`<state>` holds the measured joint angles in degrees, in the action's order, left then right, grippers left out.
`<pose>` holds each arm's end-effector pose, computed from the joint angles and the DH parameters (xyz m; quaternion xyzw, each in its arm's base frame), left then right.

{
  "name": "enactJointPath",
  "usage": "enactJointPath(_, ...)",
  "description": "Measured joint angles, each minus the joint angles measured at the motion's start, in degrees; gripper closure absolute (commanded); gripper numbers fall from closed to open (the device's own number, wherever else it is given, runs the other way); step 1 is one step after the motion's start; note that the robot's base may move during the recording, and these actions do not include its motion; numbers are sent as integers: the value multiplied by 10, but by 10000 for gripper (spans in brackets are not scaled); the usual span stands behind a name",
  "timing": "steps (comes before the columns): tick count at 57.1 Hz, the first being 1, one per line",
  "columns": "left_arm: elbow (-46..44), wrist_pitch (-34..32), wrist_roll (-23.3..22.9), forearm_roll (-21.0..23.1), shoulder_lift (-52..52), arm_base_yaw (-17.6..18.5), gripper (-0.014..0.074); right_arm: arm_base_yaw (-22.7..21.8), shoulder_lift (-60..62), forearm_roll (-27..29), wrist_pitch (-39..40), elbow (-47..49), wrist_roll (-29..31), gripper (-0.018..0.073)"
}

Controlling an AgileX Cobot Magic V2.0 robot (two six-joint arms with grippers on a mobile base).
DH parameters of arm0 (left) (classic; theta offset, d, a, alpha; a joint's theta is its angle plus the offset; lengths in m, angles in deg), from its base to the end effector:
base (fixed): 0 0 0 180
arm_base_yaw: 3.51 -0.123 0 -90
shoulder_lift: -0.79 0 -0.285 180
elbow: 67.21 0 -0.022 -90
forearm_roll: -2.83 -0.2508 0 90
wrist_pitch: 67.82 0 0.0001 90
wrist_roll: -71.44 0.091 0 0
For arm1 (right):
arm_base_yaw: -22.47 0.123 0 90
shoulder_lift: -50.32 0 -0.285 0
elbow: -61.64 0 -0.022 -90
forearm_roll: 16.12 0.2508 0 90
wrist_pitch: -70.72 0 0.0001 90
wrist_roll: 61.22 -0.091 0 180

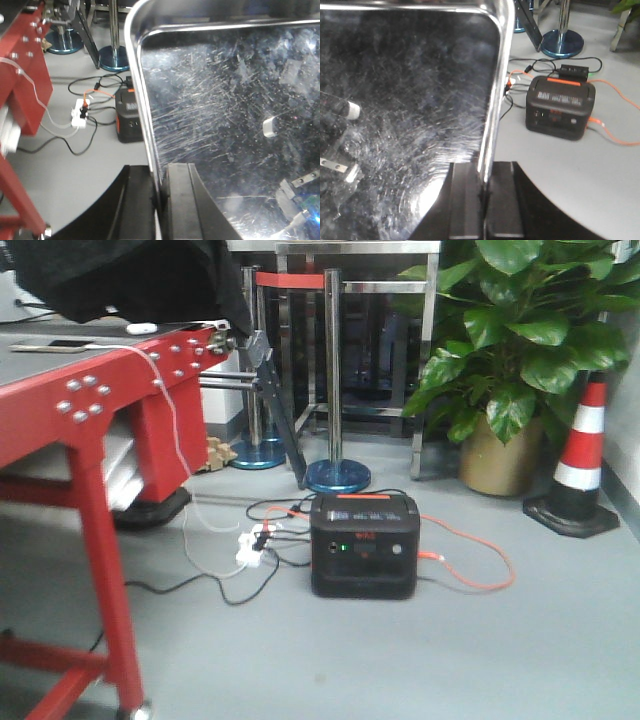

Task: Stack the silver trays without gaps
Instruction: 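Carry the tray in both grippers past the power station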

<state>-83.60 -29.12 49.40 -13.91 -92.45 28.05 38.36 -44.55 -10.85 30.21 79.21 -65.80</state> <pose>0.2956 -0.1623 0.4490 0.1169 0.8301 -0.1151 0.5329 0.3298 0.0995 0.4413 -0.0699 0.8527 0.1346 0.5000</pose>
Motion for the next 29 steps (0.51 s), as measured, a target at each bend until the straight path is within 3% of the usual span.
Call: enactJointPath(29, 0, -6, 0, -6, 0, 0, 606, 0, 0, 0, 7, 0, 0, 638)
